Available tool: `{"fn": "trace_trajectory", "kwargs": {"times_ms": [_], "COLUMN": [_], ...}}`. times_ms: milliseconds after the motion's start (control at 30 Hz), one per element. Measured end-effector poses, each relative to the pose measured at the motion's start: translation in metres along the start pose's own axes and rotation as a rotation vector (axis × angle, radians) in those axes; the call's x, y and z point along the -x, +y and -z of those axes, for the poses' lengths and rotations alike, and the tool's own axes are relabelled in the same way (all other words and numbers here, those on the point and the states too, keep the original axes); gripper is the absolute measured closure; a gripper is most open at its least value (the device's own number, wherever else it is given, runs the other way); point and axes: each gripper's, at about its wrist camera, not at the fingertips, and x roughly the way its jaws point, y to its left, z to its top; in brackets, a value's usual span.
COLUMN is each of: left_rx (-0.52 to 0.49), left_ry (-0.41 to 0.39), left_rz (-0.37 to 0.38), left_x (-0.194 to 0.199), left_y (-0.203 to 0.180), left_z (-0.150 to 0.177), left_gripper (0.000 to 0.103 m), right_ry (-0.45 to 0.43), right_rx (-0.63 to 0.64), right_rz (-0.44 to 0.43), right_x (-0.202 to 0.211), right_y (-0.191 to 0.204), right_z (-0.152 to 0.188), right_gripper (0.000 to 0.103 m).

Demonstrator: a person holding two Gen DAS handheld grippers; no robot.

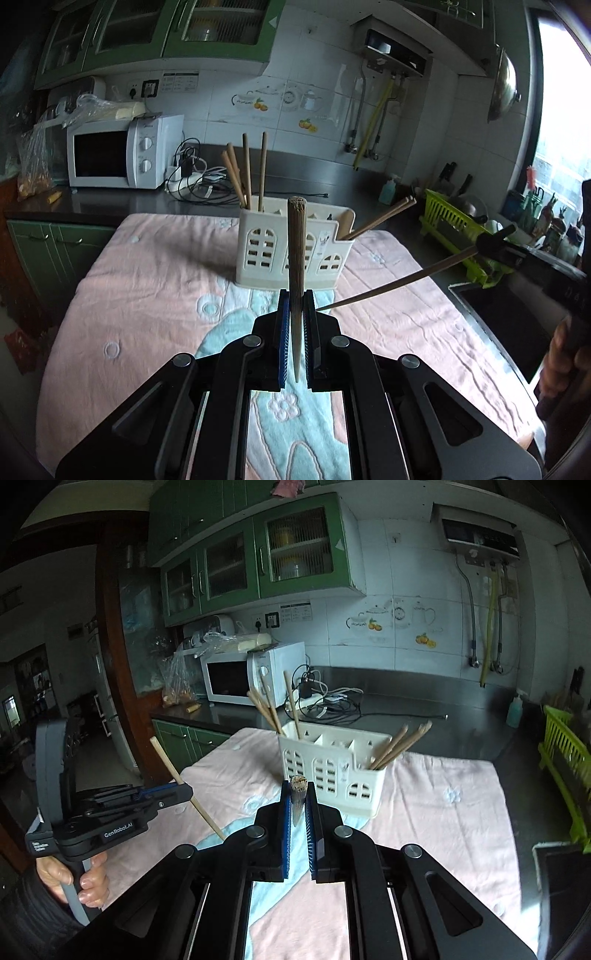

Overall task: Organize utensils
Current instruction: 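Lift both chopsticks upright and carry them over the white holder, then lower both chopsticks into the white holder and open both tools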

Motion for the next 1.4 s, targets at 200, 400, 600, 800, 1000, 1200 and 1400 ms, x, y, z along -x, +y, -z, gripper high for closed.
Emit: {"fn": "trace_trajectory", "kwargs": {"times_ms": [200, 400, 600, 800, 1000, 1200, 1400], "left_rx": [-0.007, -0.04, -0.072, -0.096, -0.086, -0.054, -0.05], "left_ry": [-0.035, -0.133, -0.238, -0.258, -0.201, -0.138, -0.092], "left_rz": [0.006, -0.017, -0.064, -0.13, -0.166, -0.167, -0.159], "left_x": [0.0, 0.008, 0.005, -0.03, -0.076, -0.106, -0.119], "left_y": [-0.004, -0.014, -0.025, -0.028, -0.016, -0.004, -0.003], "left_z": [-0.033, -0.087, -0.144, -0.174, -0.182, -0.18, -0.173], "left_gripper": [0.097, 0.097, 0.098, 0.098, 0.097, 0.097, 0.097], "right_ry": [-0.013, -0.036, -0.017, 0.051, 0.096, 0.137, 0.148], "right_rx": [0.032, 0.06, 0.077, 0.08, 0.068, 0.048, 0.019], "right_rz": [-0.003, 0.032, 0.082, 0.093, 0.078, 0.064, 0.05], "right_x": [0.018, 0.025, 0.004, -0.037, -0.073, -0.098, -0.108], "right_y": [-0.018, -0.037, -0.057, -0.074, -0.085, -0.092, -0.097], "right_z": [-0.04, -0.08, -0.104, -0.11, -0.105, -0.101, -0.099], "right_gripper": [0.096, 0.096, 0.096, 0.096, 0.096, 0.096, 0.096]}}
